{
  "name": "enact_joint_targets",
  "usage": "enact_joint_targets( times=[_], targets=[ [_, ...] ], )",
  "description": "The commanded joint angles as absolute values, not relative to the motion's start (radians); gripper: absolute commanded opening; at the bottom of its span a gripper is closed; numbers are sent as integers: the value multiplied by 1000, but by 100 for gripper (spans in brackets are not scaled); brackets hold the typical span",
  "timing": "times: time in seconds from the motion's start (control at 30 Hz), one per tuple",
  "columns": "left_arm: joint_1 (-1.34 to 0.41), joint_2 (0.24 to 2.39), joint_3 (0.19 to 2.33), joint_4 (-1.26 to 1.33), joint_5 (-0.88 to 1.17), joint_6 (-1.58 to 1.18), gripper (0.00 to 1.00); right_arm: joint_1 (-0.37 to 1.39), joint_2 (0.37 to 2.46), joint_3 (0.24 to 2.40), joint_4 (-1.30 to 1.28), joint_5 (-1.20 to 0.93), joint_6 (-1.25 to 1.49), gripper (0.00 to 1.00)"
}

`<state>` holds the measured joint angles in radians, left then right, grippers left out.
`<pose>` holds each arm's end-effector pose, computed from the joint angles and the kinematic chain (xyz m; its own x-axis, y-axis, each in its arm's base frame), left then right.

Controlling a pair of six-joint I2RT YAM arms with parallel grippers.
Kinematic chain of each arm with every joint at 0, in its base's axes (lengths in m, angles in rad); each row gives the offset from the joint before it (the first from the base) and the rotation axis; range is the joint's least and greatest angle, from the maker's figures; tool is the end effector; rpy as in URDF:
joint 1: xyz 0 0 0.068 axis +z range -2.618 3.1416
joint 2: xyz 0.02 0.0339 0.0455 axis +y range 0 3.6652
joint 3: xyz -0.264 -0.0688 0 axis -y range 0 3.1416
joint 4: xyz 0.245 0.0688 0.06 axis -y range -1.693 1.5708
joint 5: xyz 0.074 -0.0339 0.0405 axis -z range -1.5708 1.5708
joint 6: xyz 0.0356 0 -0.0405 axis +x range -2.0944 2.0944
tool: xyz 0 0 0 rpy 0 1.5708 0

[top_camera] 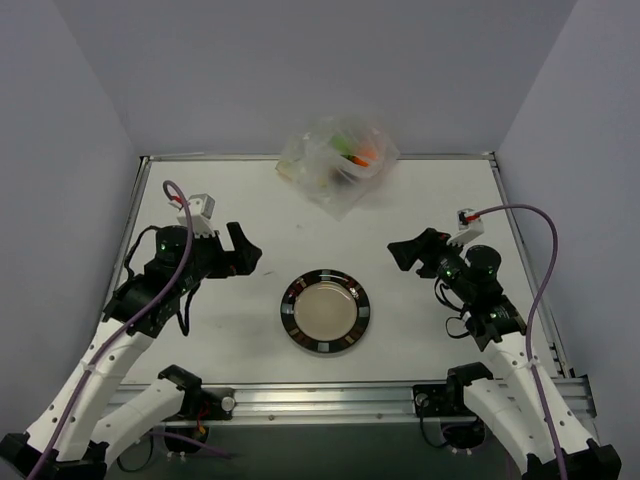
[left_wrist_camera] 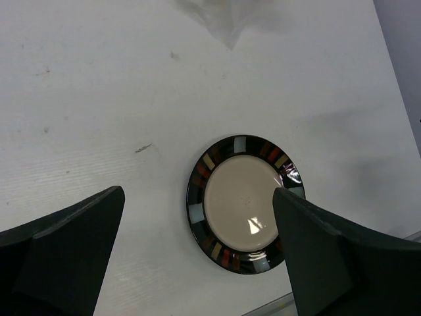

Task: Take the fake fruits out of the plastic bag

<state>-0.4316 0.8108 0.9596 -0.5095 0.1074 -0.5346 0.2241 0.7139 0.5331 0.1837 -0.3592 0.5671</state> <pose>0.1563 -0.0762 0.3619 -0.5342 -0.3117 -0.7858 0.2729 0.8162 -0.5093 0.1723 0.0521 0.3016 -0.2935 0.4489 -0.8440 -0.4661 0.7036 0.5363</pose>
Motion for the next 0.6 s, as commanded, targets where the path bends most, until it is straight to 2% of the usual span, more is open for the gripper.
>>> enact_joint_targets(
  times=[0.0, 0.07, 0.13, 0.23, 0.27, 0.3, 0.33, 0.37, 0.47, 0.57],
  targets=[
    [-431, 853, 1061, -479, 95, -512, 94, 230, 689, 525, 218, -390, 546, 74],
    [-430, 896, 1098, -489, 69, -468, 94, 230, 687, 528, 215, -397, 548, 73],
    [-430, 974, 1147, -451, 60, -442, 94, 232, 692, 523, 227, -399, 563, 64],
    [-428, 1119, 1245, -376, 83, -393, 95, 232, 715, 514, 287, -422, 609, 32],
    [-428, 1156, 1273, -333, 97, -371, 96, 233, 722, 514, 301, -437, 621, 26],
    [-428, 1236, 1302, -322, 101, -355, 98, 235, 729, 512, 323, -461, 627, 14],
    [-426, 1276, 1362, -310, 104, -327, 100, 241, 735, 511, 324, -465, 633, 10],
    [-426, 1308, 1391, -289, 127, -305, 90, 242, 735, 508, 322, -463, 634, 7],
    [-423, 1434, 1495, -275, 101, -224, 84, 252, 718, 491, 324, -445, 640, 6],
    [-413, 1548, 1578, -258, 83, -161, 84, 270, 724, 473, 344, -454, 649, 6]
  ],
)
